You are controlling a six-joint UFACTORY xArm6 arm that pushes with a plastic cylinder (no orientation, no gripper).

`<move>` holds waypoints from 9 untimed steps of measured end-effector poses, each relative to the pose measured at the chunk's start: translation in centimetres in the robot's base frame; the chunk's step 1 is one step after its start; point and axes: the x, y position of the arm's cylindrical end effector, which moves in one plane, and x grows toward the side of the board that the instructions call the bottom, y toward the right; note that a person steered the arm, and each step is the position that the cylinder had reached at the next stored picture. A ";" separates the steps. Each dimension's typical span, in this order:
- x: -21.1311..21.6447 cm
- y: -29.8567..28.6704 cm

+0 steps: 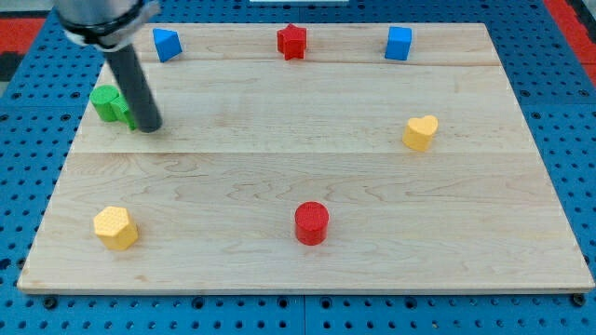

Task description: Slide blue triangle below red star

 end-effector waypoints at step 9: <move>-18.4 7.3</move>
